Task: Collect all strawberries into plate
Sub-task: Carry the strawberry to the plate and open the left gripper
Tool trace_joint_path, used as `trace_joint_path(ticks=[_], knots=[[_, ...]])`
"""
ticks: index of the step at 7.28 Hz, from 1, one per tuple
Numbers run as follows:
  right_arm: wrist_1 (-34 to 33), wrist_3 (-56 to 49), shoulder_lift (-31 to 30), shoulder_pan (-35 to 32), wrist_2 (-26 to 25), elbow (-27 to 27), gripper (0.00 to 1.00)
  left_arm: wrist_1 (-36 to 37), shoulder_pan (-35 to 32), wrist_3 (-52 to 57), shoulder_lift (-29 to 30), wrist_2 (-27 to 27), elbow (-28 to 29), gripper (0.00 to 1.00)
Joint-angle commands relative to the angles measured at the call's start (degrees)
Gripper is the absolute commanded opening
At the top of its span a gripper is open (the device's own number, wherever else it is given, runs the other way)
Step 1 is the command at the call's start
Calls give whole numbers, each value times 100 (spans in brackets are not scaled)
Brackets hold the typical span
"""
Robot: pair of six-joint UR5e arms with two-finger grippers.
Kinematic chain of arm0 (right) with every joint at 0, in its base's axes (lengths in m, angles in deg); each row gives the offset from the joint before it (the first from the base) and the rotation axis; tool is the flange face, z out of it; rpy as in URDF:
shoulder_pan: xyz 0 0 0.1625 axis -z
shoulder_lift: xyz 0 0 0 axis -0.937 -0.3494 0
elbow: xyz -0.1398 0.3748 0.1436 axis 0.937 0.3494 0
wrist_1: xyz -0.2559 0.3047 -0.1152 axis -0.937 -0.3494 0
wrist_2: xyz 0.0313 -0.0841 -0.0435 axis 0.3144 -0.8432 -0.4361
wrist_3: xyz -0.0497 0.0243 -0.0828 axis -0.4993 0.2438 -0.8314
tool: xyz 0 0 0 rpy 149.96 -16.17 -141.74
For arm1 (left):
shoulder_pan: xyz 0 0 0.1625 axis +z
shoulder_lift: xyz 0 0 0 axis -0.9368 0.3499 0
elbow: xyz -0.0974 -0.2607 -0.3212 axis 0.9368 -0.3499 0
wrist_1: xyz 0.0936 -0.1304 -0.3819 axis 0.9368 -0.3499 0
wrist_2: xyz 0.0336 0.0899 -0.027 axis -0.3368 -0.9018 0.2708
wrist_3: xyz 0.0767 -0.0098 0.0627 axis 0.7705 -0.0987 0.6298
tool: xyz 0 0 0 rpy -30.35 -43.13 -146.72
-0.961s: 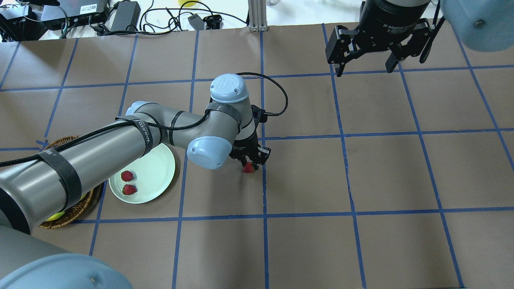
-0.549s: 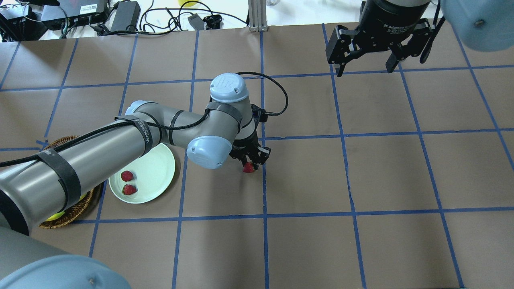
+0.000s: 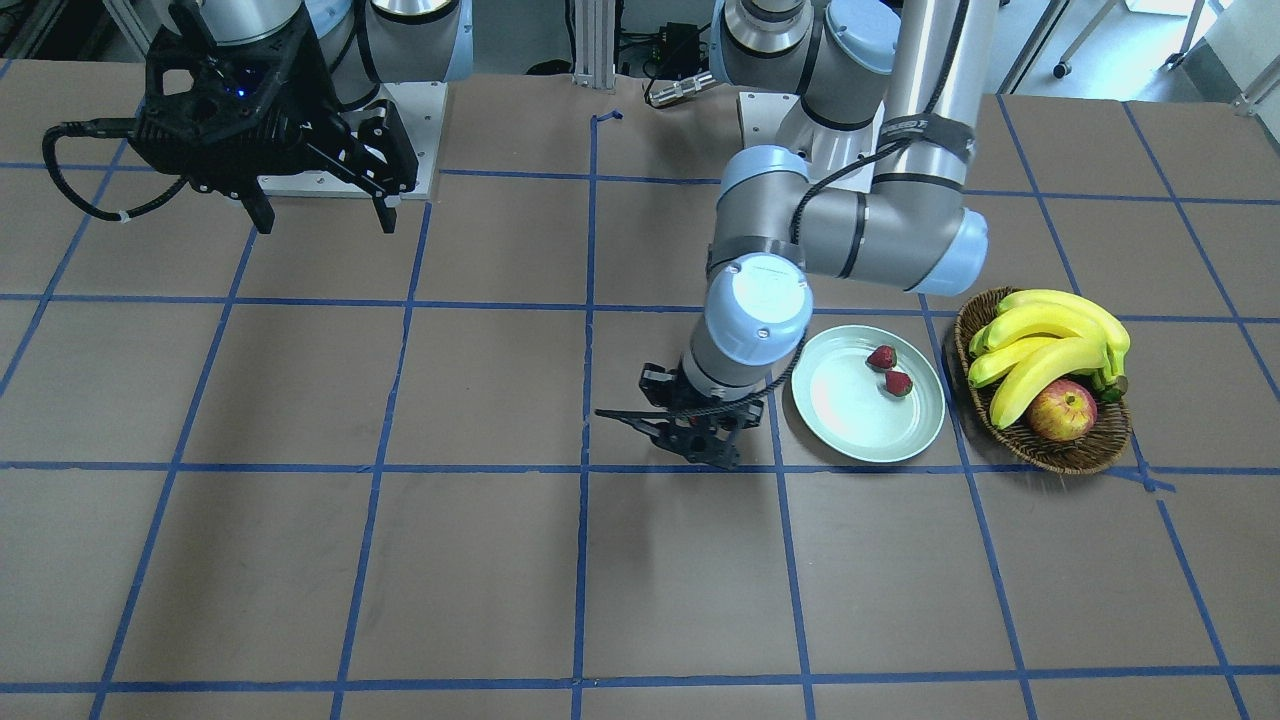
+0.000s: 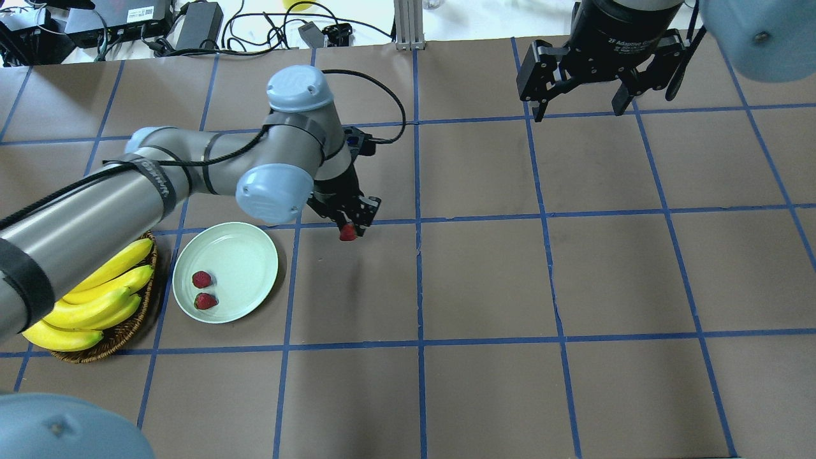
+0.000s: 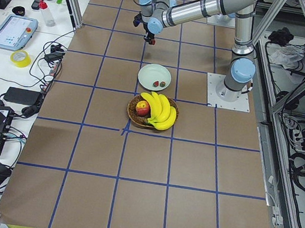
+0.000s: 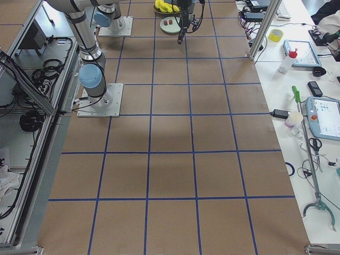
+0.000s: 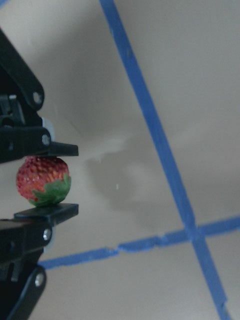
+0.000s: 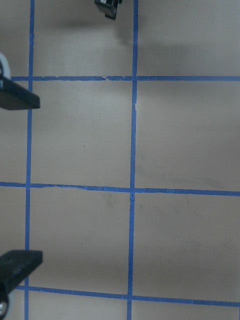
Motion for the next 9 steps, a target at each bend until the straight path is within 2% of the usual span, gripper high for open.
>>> trace_joint_path(ticks=[1, 2, 3, 5, 6, 7, 8, 9], knots=[[0, 0, 0, 7, 0, 0, 100, -470, 1041, 807, -325, -456, 44, 0], [-9, 35, 9, 7, 0, 0, 100, -654, 1402, 985, -378, -720, 9, 0], [-9, 44, 9, -2, 0, 0, 100, -751, 1727, 1065, -388, -731, -34, 0], [-9, 44, 26, -28, 70, -9, 100, -726, 1897, 1355, -283, -749, -61, 0], [-9, 1, 35, -19, 70, -9, 100, -717, 1897, 1364, -274, -749, -70, 26], [-9, 9, 35, -28, 97, -9, 100, -787, 1897, 1356, -326, -749, -87, 88], [-9, 0, 35, -28, 97, -9, 100, -857, 1897, 1312, -370, -749, -105, 100], [-18, 9, 35, -37, 97, -26, 100, -901, 1889, 1303, -388, -749, -105, 100]])
